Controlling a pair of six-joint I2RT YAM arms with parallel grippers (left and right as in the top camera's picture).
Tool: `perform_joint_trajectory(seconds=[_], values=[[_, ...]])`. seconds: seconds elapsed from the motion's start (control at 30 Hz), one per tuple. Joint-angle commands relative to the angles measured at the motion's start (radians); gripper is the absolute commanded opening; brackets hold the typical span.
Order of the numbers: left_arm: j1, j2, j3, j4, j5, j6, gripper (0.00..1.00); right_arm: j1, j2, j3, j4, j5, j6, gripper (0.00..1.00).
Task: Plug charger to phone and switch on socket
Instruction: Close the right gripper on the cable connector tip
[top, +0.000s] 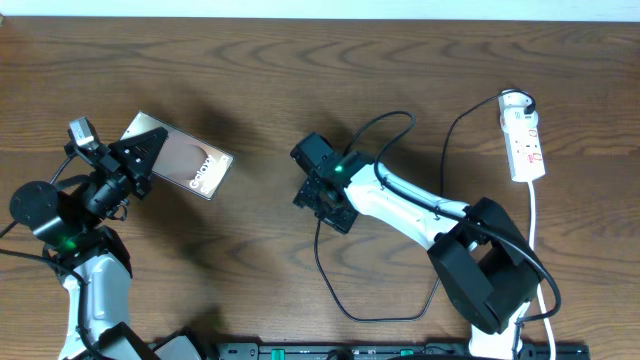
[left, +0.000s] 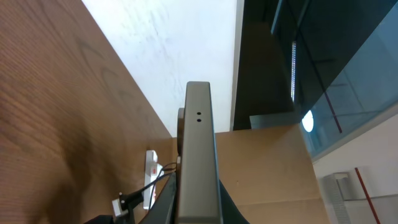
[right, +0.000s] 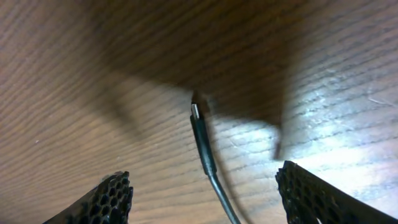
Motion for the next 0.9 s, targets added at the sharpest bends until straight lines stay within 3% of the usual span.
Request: perform_joint_trajectory(seconds=[0.0, 0.43, 0.87], values=[[0.004, -0.008, 0.007, 0.012, 0.016, 0.000, 0.07, 0.004, 0.044, 0.007, 0.008, 0.000, 0.018, 0.74], [0.004, -0.007, 0.007, 0.012, 0.016, 0.000, 0.08, 0.003, 0.066, 0.007, 0.019, -0.002, 0.014, 0.71], [0.004, -0.008, 0.007, 0.012, 0.016, 0.000, 0.08, 0.001, 0.082, 0.007, 0.019, -0.003, 0.019, 0.49]])
